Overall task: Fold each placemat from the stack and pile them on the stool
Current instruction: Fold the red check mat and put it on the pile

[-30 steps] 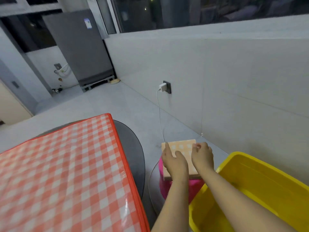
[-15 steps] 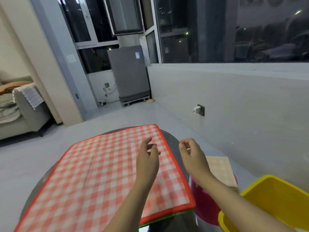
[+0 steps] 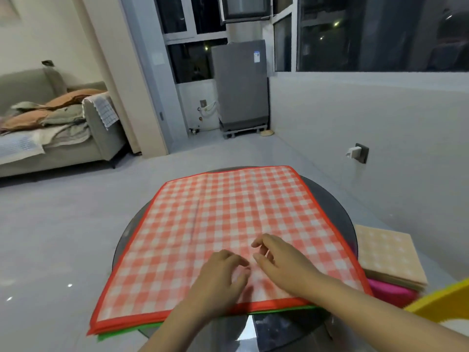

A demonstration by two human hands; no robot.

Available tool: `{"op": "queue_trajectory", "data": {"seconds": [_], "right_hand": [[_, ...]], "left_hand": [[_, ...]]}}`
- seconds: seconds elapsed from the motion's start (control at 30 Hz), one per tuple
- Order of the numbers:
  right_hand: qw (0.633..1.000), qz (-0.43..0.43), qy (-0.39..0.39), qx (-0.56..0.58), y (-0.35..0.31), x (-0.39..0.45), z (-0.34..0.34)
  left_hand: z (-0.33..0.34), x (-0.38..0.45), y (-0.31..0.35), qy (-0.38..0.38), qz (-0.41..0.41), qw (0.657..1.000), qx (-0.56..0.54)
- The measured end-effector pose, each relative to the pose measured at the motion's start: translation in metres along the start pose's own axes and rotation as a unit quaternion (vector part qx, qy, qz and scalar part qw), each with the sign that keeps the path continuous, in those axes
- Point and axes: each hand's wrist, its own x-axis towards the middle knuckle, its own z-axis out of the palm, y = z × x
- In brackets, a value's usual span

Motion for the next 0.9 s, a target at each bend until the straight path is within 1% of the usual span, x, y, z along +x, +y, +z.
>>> {"op": "queue_trajectory", "data": {"seconds": [0.07, 0.17, 0.27, 0.4, 0.5, 0.73, 0.9], "right_hand": [[1.0, -0.01, -0.021, -0.019, 0.002, -0.001, 0.006], [0.997, -0.041, -0.047, -0.038, 0.007, -0.002, 0.008], [0.992, -0.078, -0.076, -0.06, 0.01, -0.006, 0.005], [0.978, -0.127, -0.129, -0.108, 0.011, -0.011, 0.004], [0.97, -0.145, -0.147, -0.125, 0.011, -0.014, 0.001], [0.963, -0.153, -0.18, -0.128, 0.007, -0.019, -0.004], [0.963, -0.138, -0.192, -0.13, -0.002, -0.022, -0.006]], "left_hand": [[-0.004, -0.005, -0.011, -0.052, 0.01, 0.998, 0.032], [-0.014, -0.012, -0.023, -0.115, 0.029, 0.993, 0.025], [-0.019, -0.018, -0.028, -0.141, 0.045, 0.989, 0.016], [-0.019, -0.025, -0.028, -0.129, 0.064, 0.99, 0.007], [-0.019, -0.027, -0.026, -0.108, 0.079, 0.991, 0.009], [-0.015, -0.032, -0.022, -0.081, 0.094, 0.992, -0.006], [-0.014, -0.036, -0.022, -0.085, 0.086, 0.993, -0.017]]}}
